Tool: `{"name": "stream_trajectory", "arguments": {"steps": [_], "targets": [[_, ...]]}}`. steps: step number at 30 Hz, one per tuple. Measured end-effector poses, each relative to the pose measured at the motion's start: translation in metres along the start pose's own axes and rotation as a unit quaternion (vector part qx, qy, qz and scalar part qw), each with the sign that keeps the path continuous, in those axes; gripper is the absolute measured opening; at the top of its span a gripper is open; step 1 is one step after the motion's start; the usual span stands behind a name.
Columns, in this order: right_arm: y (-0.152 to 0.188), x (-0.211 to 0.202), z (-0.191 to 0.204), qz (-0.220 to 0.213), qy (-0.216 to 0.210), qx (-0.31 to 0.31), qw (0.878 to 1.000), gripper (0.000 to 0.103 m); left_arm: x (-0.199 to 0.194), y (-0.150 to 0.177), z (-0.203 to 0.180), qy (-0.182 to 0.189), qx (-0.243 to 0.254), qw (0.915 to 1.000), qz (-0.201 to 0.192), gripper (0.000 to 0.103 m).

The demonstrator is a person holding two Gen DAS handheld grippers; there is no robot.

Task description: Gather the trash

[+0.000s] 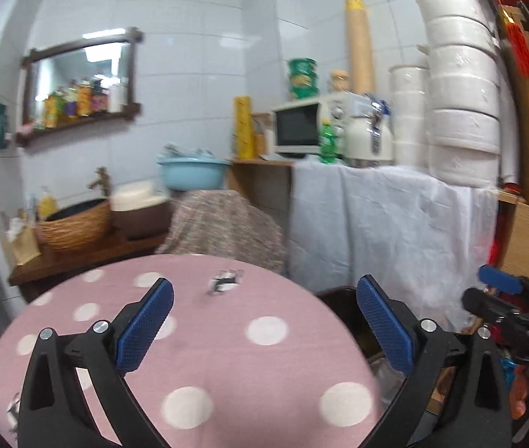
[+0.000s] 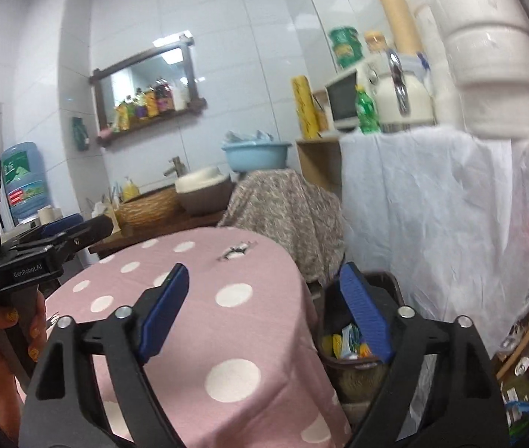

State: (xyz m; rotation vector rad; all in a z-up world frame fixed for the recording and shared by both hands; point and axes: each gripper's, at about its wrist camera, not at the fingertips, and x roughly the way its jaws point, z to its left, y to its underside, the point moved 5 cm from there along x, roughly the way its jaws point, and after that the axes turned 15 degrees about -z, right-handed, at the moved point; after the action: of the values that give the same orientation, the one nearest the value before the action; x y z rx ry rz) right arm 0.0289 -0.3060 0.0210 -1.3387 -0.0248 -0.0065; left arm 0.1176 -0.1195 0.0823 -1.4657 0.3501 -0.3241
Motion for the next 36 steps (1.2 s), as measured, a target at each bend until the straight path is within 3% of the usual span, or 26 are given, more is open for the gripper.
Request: {"name": "stream_trajectory", "arguments": {"steps": [4,6,8,12,18,28,36], "targets": [[-0.007,-0.021,0.049,-0.037,-0.024,-0.058,0.997,0.097,-0.032,-0.001,0.033,-0.047,-0.027,0.9984,-0.015,0.098],[-0.01,-0.038,0.07,-0.071,-0.03,-0.067,0.995,0.097,-0.049,0.002,0.048,-0.071,-0.039,0.9964,-0.022,0.098],[-0.008,-0.048,0.086,-0.078,-0.046,-0.062,0.994,0.097,-0.066,0.004,0.061,-0.093,-0.053,0.9937,-0.032,0.098],[0.0,-0.06,0.099,-0.082,-0.048,-0.052,0.994,0.097,-0.093,0.011,0.076,-0.13,-0.076,0.9878,-0.04,0.098],[0.006,-0.075,0.099,-0.087,-0.019,-0.074,0.993,0.097,-0.125,0.022,0.076,-0.191,-0.052,0.9789,-0.052,0.098],[0.025,-0.083,0.097,-0.05,-0.019,-0.071,0.996,0.097,-0.148,0.024,0.064,-0.199,-0.045,0.9759,-0.076,0.098],[0.021,-0.084,0.101,-0.06,-0.024,-0.08,0.995,0.097,-0.142,0.028,0.058,-0.197,-0.031,0.9778,-0.064,0.098]]}}
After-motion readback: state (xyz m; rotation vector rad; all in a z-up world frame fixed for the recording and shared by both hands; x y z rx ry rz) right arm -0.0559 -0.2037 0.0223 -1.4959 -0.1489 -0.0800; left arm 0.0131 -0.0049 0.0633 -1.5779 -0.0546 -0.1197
